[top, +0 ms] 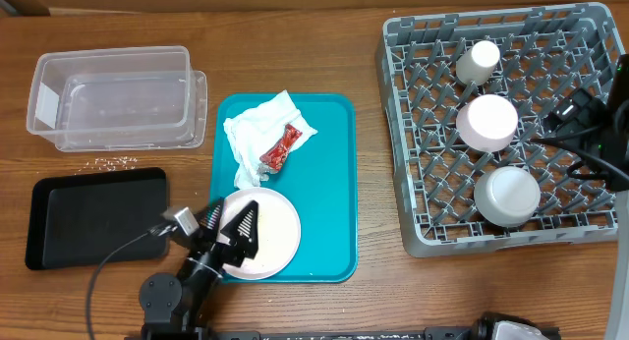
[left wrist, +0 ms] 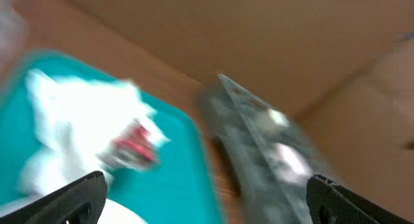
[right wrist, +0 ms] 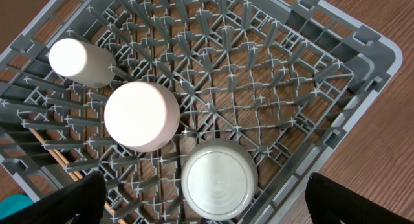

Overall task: Sort waste into correct bins and load items into the dishwasher
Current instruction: 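Raise the left gripper toward the white plate on the teal tray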

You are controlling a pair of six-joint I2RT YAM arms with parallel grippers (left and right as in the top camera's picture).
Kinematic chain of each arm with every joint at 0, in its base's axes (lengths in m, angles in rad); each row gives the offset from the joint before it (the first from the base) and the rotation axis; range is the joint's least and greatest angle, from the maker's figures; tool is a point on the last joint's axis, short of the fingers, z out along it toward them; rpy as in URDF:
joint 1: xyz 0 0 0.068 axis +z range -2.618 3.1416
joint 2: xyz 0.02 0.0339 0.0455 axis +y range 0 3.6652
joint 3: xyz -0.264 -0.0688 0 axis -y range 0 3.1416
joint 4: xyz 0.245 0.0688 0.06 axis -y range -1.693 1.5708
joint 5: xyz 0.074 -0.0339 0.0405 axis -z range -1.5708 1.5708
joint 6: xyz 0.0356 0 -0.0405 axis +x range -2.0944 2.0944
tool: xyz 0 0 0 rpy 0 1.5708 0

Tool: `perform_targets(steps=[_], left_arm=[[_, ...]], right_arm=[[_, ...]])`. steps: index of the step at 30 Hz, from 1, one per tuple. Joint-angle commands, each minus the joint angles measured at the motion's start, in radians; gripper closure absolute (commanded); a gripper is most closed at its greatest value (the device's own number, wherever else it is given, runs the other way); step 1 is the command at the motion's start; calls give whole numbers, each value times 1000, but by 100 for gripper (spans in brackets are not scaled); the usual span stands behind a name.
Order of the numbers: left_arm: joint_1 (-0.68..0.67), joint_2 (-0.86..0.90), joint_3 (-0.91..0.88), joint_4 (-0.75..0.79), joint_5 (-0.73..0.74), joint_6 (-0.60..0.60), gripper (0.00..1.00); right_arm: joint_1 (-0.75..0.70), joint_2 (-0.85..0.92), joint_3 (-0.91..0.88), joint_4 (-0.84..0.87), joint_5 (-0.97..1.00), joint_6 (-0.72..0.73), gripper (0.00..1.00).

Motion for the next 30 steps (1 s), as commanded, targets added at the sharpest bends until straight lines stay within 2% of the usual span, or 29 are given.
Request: perform_targets(steps=[1, 4, 7, 11, 14, 18, 22, 26, 30], left_arm=[[4, -11, -3, 1, 260, -262, 0], [4, -11, -3, 37, 388, -279, 0], [4, -11, -3, 162, 483, -280, 0], [5, -11, 19, 356, 491, -278, 0], [6, -10, 69, 342, 449, -216, 0], [6, -5, 183, 130, 367, -47, 0], [6, 56, 338, -137, 280, 174, 0], [6, 222, 567, -469, 114, 419, 0], [4, 446, 795, -728, 1, 581, 0]], right_arm=[[-4, -3, 20, 5, -4, 2, 0], [-4, -3, 20, 5, -4, 2, 0], [-4, -3, 20, 5, -4, 2, 0], [-4, -3, 20, 5, -4, 2, 0], [-4, -3, 20, 5, -4, 2, 0], [-4, -3, 20, 5, -4, 2, 0], [-4, -3, 20, 5, -4, 2, 0], [-4, -3, 20, 5, -4, 2, 0], [-4, -2, 20, 5, -4, 2, 0]])
